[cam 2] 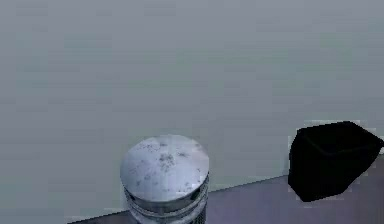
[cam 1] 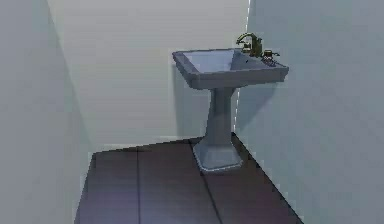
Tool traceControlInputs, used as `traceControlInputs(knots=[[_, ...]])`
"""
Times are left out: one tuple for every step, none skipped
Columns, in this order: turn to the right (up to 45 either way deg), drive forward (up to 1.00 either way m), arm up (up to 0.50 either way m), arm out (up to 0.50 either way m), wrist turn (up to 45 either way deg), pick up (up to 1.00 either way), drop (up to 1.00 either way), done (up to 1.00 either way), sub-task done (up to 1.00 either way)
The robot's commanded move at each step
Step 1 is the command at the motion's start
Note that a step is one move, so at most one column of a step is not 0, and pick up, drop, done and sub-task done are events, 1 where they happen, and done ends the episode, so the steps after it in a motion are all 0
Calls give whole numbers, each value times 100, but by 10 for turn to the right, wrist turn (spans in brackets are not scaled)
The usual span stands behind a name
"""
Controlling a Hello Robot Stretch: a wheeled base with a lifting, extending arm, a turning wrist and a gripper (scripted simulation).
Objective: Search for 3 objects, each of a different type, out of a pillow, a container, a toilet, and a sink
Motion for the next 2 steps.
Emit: traceControlInputs(knots=[[-120,0,0,0,0,0,0,0,0],[0,60,0,0,0,0,0,0,0]])
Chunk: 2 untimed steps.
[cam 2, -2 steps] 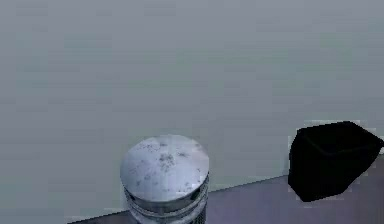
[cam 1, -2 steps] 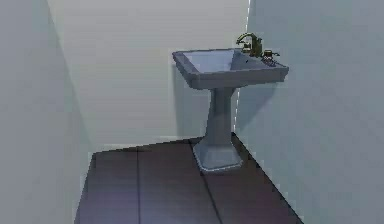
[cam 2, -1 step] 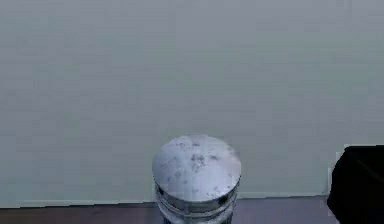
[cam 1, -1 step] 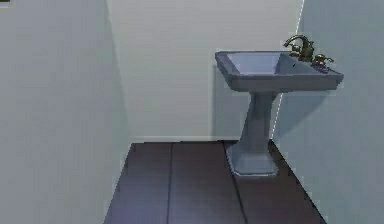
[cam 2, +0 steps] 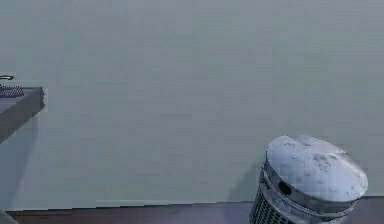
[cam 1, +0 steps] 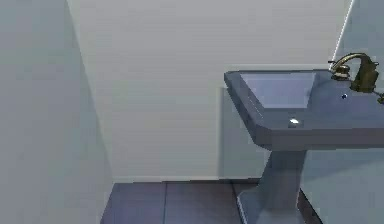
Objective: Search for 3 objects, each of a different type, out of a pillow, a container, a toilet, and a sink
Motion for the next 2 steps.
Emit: traceControlInputs(knots=[[300,0,0,0,0,0,0,0,0],[0,0,0,0,0,0,0,0,100]])
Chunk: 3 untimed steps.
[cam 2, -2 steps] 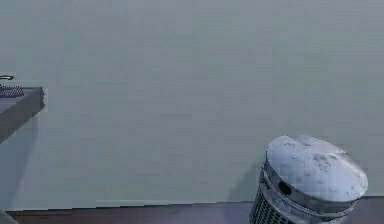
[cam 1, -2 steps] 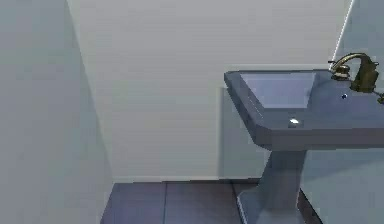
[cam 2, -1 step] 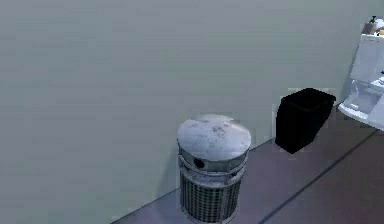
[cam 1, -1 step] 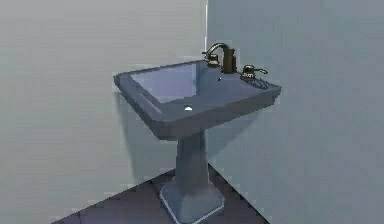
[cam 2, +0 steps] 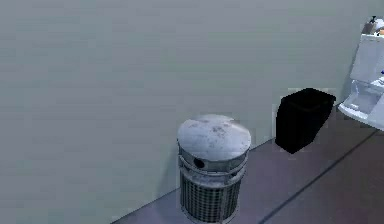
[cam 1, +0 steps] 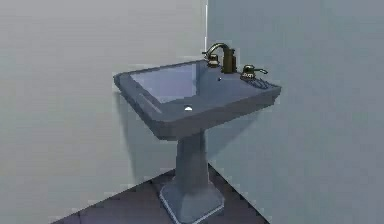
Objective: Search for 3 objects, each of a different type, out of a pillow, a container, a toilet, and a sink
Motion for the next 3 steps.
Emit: traceControlInputs(knots=[[450,0,0,0,0,0,0,0,0],[450,0,0,0,0,0,0,0,0],[450,0,0,0,0,0,0,0,0]])
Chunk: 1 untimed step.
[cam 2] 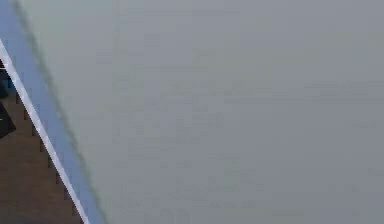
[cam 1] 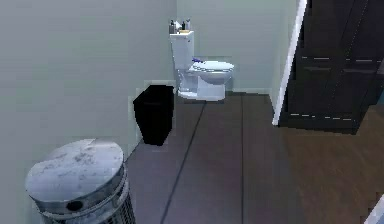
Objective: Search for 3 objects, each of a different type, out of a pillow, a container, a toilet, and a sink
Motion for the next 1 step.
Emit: traceControlInputs(knots=[[120,0,0,0,0,0,0,0,0]])
